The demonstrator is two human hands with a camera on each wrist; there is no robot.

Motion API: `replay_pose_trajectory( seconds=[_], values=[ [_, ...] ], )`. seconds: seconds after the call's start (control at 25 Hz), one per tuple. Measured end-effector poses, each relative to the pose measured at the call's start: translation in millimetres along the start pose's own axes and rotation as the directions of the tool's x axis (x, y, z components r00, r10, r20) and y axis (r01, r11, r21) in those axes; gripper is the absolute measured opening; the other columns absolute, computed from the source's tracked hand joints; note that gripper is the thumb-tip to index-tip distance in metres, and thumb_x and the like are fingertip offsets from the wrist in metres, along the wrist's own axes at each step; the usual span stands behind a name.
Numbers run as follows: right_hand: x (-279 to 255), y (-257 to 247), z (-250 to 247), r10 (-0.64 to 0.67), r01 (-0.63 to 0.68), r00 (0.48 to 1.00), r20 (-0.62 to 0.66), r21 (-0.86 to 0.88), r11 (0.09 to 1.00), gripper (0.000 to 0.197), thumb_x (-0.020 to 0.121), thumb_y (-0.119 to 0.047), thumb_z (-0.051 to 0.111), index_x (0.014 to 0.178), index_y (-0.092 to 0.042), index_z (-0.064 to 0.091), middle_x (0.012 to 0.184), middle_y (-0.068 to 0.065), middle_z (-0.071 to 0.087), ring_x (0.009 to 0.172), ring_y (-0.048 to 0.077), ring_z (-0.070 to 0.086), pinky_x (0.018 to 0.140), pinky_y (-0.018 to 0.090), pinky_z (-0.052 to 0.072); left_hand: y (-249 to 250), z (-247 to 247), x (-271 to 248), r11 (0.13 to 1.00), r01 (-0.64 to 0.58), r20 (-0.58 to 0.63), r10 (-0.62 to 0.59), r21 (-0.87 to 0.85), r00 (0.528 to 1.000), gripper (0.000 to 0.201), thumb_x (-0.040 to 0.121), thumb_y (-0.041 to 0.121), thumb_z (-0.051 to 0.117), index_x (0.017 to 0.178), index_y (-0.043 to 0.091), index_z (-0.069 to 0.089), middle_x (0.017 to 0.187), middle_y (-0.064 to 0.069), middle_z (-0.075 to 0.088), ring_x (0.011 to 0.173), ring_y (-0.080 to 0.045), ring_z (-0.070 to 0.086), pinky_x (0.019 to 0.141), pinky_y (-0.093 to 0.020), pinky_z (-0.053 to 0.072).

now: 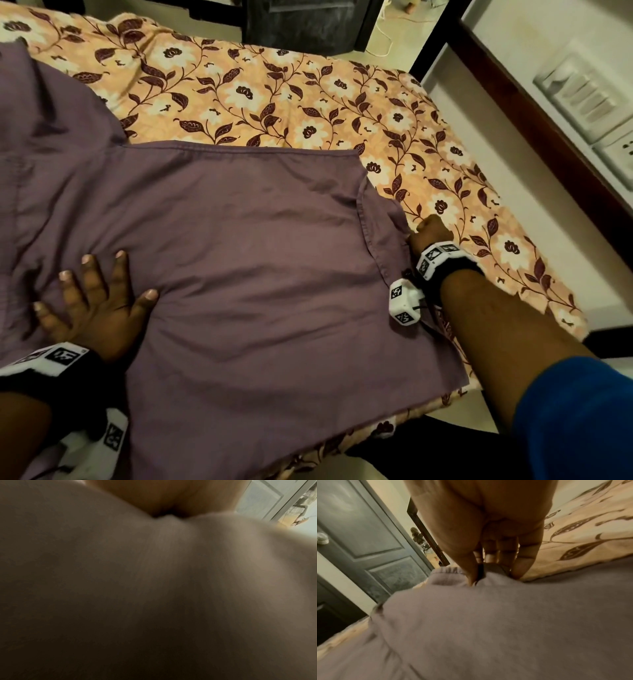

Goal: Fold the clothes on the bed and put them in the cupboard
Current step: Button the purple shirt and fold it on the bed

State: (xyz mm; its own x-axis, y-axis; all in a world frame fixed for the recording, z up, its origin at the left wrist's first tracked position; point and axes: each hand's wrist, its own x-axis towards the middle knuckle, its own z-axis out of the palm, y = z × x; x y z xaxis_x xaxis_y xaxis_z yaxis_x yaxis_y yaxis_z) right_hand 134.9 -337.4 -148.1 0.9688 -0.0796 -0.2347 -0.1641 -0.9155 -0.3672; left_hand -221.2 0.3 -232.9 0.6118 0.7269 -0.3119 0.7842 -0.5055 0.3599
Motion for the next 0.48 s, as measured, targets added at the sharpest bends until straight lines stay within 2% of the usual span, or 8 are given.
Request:
replay_pose_trajectory(
  seconds=[0.04,0.12,0.2,0.28,0.36,0.4,0.44,0.48],
  values=[
    [-7,7,4,-0.044,0.041,0.998,-0.045,-0.058,0.997,0.029,0.089,-0.017,0.06,0.115,-0.007,0.051,0.113,0.02,0.057,0.105,0.039,0.056,0.081,0.039,0.046,4,-3,-5,0.999,0.02,0.006,-0.02,0.03,1.0,0.076,0.087,0.078,0.021,0.151,0.046,-0.004,0.163,-0.007,-0.007,0.148,-0.036,-0.006,0.114,-0.065,-0.002],
    [-33,14,-4,-0.154,0.149,0.985,-0.077,-0.063,0.987,0.043,0.088,-0.021,0.063,0.128,-0.011,0.049,0.127,0.02,0.052,0.113,0.041,0.053,0.091,0.043,0.046,10,-11,-26,0.996,-0.093,-0.109,0.094,0.016,0.99,0.08,0.085,0.075,0.022,0.154,0.037,0.008,0.162,-0.016,-0.002,0.146,-0.044,0.002,0.111,-0.071,0.007],
    [-80,26,-21,-0.325,0.317,0.945,0.024,0.159,0.935,0.042,0.088,-0.023,0.065,0.127,-0.016,0.054,0.128,0.01,0.053,0.112,0.028,0.056,0.093,0.035,0.046,30,-13,-73,0.981,-0.19,-0.086,0.193,0.039,0.977,0.077,0.089,0.071,0.029,0.155,0.036,0.01,0.162,-0.015,-0.005,0.146,-0.042,0.006,0.11,-0.07,0.006],
    [-150,35,-17,-0.499,0.405,0.841,0.21,0.368,0.837,0.038,0.091,-0.031,0.063,0.128,-0.024,0.055,0.13,-0.001,0.051,0.116,0.017,0.052,0.099,0.033,0.043,46,5,-119,0.963,-0.258,0.023,0.257,0.082,0.966,0.066,0.093,0.068,0.022,0.151,0.046,0.001,0.163,-0.003,-0.011,0.149,-0.033,0.002,0.112,-0.066,0.002],
    [-218,50,15,-0.592,0.558,0.709,0.384,0.209,0.803,0.055,0.091,-0.053,0.051,0.141,-0.032,0.041,0.15,0.001,0.034,0.136,0.023,0.034,0.112,0.044,0.028,54,29,-151,0.936,-0.298,0.123,0.279,0.186,0.953,0.064,0.09,0.068,0.005,0.151,0.048,0.005,0.164,0.007,-0.003,0.15,-0.029,0.001,0.114,-0.062,0.001],
    [-236,60,34,-0.543,0.611,0.683,0.488,0.024,0.791,0.069,0.086,-0.069,0.038,0.147,-0.039,0.025,0.159,-0.003,0.016,0.145,0.023,0.017,0.116,0.051,0.014,53,33,-157,0.925,-0.306,0.137,0.28,0.227,0.95,0.07,0.086,0.068,0.0,0.152,0.046,0.009,0.163,0.009,0.003,0.15,-0.028,0.003,0.115,-0.06,0.001],
    [-236,74,46,-0.465,0.605,0.722,0.512,-0.142,0.783,0.079,0.08,-0.08,0.025,0.149,-0.045,0.008,0.161,-0.009,-0.001,0.148,0.022,0.001,0.114,0.056,0.001,50,35,-155,0.917,-0.314,0.146,0.285,0.247,0.947,0.075,0.082,0.068,-0.003,0.152,0.045,0.009,0.163,0.011,0.004,0.15,-0.027,0.003,0.116,-0.057,0.0],
    [-222,94,49,-0.356,0.514,0.805,0.475,-0.256,0.819,0.082,0.077,-0.084,0.017,0.147,-0.048,-0.004,0.16,-0.013,-0.011,0.147,0.021,-0.008,0.112,0.059,-0.006,47,33,-154,0.911,-0.325,0.169,0.289,0.255,0.942,0.077,0.079,0.069,-0.005,0.152,0.046,0.004,0.163,0.013,0.001,0.15,-0.025,0.0,0.116,-0.055,-0.002]
  ],
)
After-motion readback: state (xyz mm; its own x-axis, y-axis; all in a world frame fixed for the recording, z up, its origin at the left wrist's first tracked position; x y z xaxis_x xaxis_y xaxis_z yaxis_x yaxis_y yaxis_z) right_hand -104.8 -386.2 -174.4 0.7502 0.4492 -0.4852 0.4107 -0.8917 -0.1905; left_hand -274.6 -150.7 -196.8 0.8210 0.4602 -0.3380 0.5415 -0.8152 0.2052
